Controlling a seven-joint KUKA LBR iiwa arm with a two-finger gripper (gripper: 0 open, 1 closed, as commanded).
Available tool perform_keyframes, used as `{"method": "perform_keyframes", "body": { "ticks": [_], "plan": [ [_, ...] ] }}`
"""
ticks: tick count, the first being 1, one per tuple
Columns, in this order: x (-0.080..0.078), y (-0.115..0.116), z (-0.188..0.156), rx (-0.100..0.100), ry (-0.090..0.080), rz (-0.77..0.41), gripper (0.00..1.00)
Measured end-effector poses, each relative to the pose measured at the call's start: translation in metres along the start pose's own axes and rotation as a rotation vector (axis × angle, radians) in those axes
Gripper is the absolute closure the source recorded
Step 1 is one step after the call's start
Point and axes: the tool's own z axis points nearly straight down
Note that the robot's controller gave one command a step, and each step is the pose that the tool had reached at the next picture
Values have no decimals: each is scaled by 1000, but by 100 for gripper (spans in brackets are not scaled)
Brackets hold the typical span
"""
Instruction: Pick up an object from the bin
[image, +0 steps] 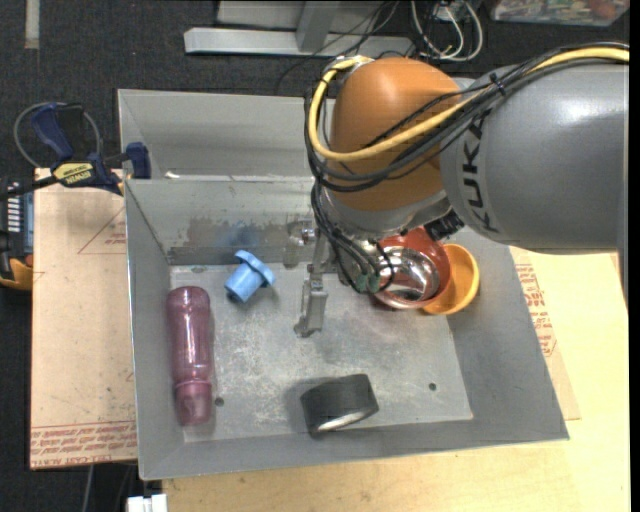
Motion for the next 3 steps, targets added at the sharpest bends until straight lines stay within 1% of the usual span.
{"method": "perform_keyframes", "body": {
  "ticks": [1,2,3],
  "plan": [
    [0,0,0,0,0,0,0],
    [-11,46,30,-2,-1,130,0],
    [-34,15,34,0,-4,31,0]
  ]
}}
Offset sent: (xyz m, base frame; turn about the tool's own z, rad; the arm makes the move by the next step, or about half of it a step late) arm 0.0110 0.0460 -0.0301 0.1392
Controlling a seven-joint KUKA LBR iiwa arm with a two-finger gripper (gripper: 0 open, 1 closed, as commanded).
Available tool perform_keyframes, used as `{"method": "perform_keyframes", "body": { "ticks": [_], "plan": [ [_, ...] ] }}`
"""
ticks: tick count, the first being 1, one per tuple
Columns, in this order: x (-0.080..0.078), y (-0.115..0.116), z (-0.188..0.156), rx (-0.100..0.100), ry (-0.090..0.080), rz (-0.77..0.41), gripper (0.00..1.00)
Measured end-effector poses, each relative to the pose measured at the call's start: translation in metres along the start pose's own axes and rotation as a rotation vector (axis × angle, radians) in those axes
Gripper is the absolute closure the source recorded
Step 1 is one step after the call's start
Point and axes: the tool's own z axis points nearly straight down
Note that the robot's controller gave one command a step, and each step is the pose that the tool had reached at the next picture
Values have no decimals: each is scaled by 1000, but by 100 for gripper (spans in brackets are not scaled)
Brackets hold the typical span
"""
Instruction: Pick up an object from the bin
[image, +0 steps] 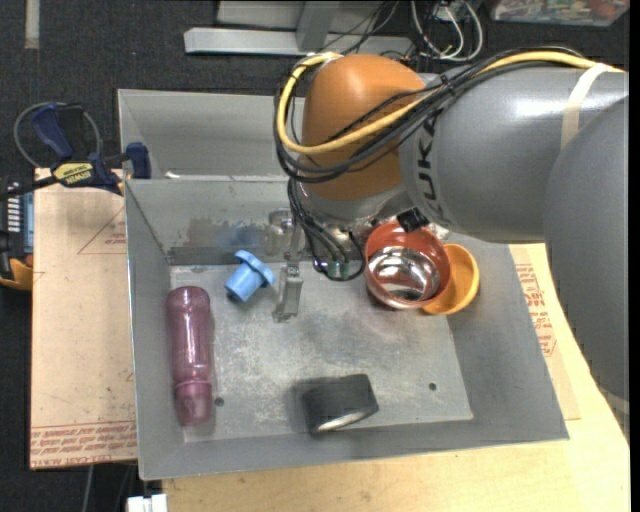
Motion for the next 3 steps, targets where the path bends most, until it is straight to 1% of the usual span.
{"method": "perform_keyframes", "body": {
  "ticks": [1,2,3],
  "plan": [
    [-40,53,26,-7,1,136,0],
    [-10,-39,37,1,0,165,0],
    [-31,-19,69,-10,-1,180,0]
  ]
}}
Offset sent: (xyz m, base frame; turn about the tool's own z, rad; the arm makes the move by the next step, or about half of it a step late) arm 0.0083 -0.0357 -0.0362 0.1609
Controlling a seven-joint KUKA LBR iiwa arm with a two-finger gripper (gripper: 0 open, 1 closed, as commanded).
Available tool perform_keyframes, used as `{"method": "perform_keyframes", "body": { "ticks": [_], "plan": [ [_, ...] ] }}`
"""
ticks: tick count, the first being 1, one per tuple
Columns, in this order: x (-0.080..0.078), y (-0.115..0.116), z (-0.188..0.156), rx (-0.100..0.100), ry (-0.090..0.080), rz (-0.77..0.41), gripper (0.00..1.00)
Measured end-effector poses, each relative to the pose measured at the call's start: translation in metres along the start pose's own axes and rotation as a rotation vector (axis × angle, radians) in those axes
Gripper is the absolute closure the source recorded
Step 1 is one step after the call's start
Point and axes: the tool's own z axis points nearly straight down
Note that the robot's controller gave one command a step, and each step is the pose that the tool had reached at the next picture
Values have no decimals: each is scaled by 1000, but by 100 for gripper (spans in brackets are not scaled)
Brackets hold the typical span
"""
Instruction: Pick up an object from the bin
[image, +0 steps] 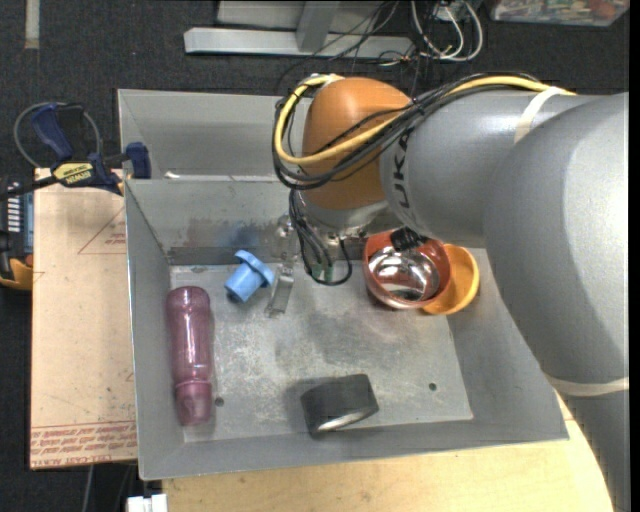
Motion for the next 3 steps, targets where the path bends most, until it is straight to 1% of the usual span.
{"method": "perform_keyframes", "body": {
  "ticks": [1,2,3],
  "plan": [
    [-11,-47,21,5,-6,181,0],
    [-1,30,53,-5,-2,19,0],
    [-20,-22,75,4,-2,133,0]
  ]
}}
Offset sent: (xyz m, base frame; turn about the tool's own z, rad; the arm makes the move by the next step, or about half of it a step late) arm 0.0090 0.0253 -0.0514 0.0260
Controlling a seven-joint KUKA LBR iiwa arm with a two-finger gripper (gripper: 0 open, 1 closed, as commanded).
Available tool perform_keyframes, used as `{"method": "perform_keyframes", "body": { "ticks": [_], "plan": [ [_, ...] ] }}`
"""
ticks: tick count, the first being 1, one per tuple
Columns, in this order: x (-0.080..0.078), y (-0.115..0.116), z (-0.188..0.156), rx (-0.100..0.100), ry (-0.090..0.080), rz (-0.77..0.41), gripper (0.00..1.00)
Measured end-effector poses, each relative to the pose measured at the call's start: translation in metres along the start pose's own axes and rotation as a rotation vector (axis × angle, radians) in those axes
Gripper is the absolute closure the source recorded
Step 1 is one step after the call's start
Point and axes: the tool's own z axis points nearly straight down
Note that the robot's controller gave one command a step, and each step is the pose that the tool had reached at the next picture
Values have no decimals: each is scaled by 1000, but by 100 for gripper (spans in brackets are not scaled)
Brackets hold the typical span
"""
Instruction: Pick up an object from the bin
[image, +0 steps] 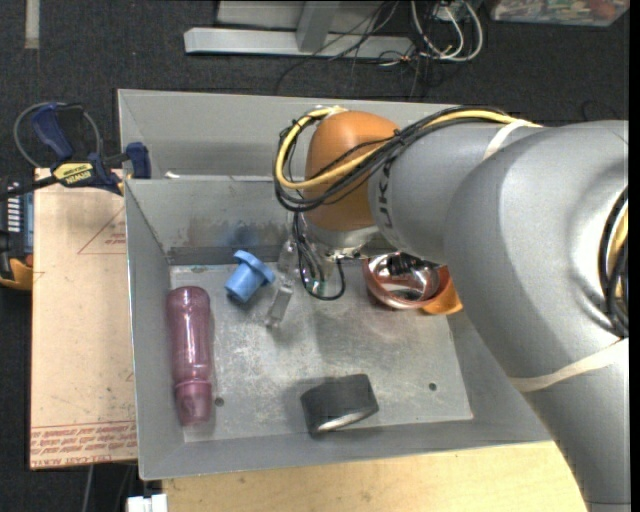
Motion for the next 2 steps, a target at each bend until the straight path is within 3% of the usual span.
{"method": "perform_keyframes", "body": {
  "ticks": [1,2],
  "plan": [
    [16,33,-30,-13,-7,-77,0],
    [15,30,-20,-10,-7,-54,0]
  ]
}}
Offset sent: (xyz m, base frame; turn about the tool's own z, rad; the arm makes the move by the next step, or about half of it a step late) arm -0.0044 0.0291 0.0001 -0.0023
